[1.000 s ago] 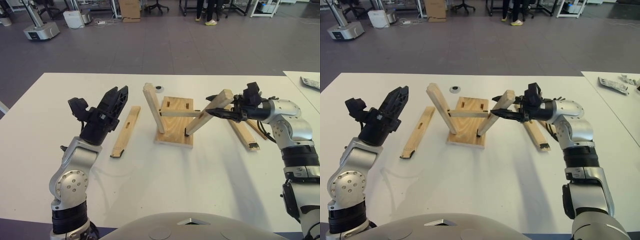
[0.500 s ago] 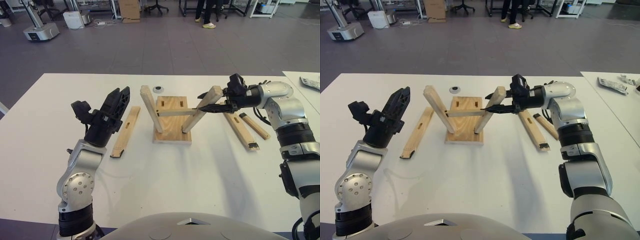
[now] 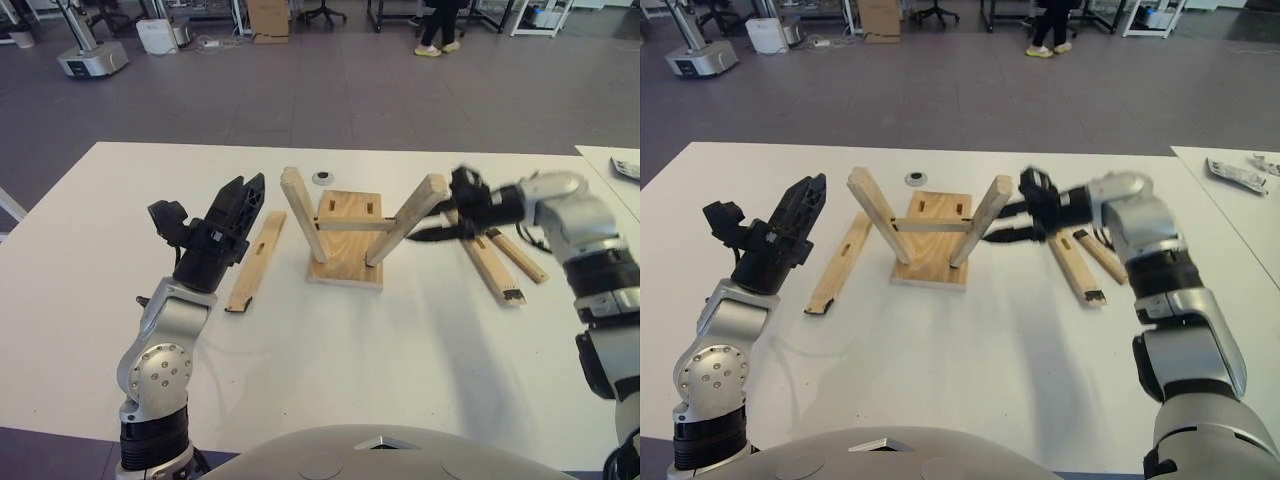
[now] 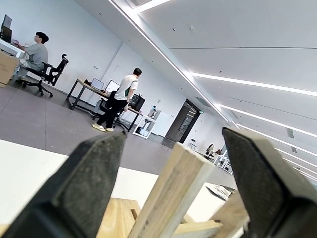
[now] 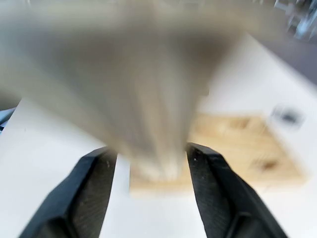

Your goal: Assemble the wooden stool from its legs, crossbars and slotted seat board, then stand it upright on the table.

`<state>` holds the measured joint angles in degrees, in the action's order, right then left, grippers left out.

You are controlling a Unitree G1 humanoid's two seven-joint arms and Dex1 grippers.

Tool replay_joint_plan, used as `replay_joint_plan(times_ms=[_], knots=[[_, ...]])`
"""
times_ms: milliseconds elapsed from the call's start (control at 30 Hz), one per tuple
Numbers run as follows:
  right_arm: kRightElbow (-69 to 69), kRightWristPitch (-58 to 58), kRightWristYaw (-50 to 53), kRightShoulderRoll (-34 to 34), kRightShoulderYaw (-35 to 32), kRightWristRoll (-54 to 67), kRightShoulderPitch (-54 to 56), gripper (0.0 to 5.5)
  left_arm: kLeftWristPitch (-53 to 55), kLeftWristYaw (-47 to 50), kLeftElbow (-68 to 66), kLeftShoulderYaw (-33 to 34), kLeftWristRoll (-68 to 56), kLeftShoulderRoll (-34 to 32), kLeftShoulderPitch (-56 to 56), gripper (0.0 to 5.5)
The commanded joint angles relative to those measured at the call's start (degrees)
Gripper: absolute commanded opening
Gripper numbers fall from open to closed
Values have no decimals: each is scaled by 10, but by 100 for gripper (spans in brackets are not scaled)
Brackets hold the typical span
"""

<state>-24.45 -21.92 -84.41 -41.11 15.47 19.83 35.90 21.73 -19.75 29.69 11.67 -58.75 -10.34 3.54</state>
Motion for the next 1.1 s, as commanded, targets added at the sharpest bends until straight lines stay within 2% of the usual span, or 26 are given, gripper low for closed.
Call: replay_joint_plan(times_ms=[33, 100, 233, 333, 433, 567, 700, 867, 1000, 1100], knots=[[-22, 21, 2, 4, -26, -12, 46, 327, -1, -1, -6, -4, 6, 0, -13, 357], [-33, 15, -6, 4, -38, -9, 57, 354, -1, -3, -9, -5, 6, -1, -14, 357], [-2, -6, -27, -18, -62, 4, 25, 354, 1, -12, -15, -11, 14, -10, -33, 357], [104, -98, -18, -37, -127, 86, -20, 354, 3, -21, -38, -29, 21, -3, -83, 357], [221, -196, 42, -25, -195, 177, -67, 354, 5, -26, -43, -69, 29, 21, -98, 357], [274, -241, 125, 11, -241, 231, -86, 354, 3, -29, -43, -95, 38, 40, -88, 357], [275, -223, 189, 42, -254, 228, -86, 354, 2, -24, -32, -105, 40, 44, -77, 357], [233, -164, 202, 26, -246, 181, -96, 354, 9, -15, -11, -104, 27, 42, -58, 357], [175, -103, 226, 24, -267, 150, -61, 354, 11, -1, 16, -103, 16, 50, -36, 357], [183, -82, 265, 49, -285, 158, -29, 354, 10, 6, 23, -106, 14, 54, -30, 357]])
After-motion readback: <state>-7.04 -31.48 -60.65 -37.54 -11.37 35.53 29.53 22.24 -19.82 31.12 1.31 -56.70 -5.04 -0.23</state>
